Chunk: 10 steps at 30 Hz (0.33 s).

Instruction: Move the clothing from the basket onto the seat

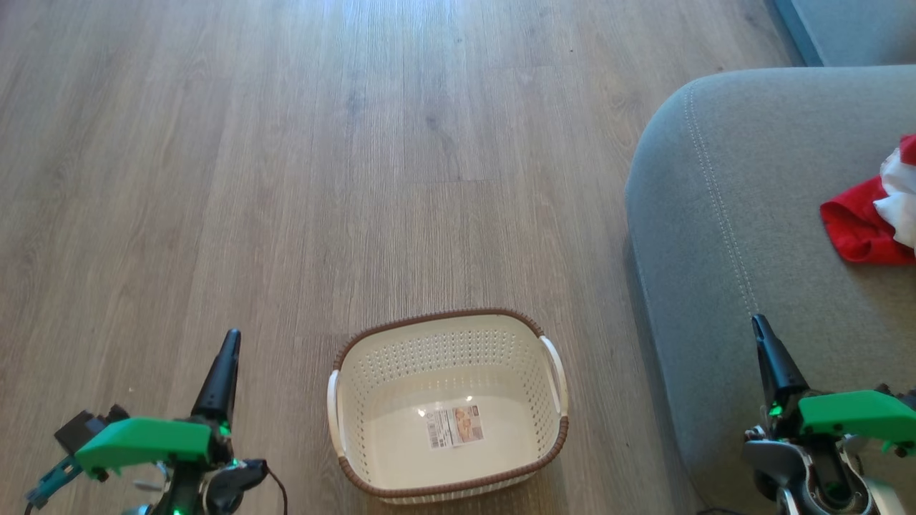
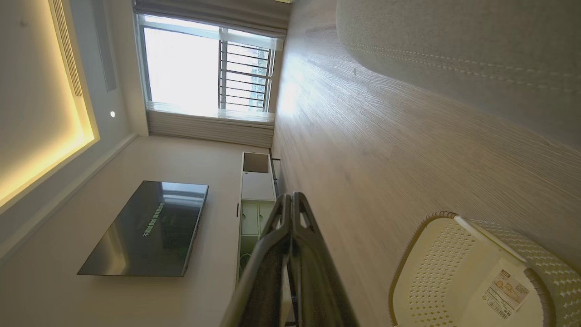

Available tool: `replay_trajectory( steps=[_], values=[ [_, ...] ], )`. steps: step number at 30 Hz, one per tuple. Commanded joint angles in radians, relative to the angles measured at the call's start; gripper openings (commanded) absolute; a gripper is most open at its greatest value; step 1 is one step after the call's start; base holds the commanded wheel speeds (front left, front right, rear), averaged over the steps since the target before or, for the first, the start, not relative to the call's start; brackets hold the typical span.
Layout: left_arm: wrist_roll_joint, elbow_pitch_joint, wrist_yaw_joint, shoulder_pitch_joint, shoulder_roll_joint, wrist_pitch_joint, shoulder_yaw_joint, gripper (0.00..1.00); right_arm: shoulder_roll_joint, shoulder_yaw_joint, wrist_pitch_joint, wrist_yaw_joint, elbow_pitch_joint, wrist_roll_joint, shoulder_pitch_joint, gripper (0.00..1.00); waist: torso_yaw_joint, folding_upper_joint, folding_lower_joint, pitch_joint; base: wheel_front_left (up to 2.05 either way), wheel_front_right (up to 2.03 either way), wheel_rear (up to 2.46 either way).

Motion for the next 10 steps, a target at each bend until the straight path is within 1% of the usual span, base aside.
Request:
replay_trajectory(
  steps=[1, 10],
  values=[
    [-0.04, -0.028, -0.012, -0.055, 0.012, 0.012, 0.046, 0.0, -0.001, 0.009, 0.015, 0.008, -0.029, 0.037, -0.061, 0.0, 0.0, 0.0, 0.0, -0.001, 0.0, 0.0, 0.0],
    [-0.127, -0.025, -0.028, -0.06, 0.011, 0.036, 0.069, 0.0, 0.006, -0.002, 0.039, 0.008, -0.028, 0.12, -0.067, 0.0, -0.001, 0.0, 0.0, -0.004, 0.0, 0.0, 0.0]
  ],
)
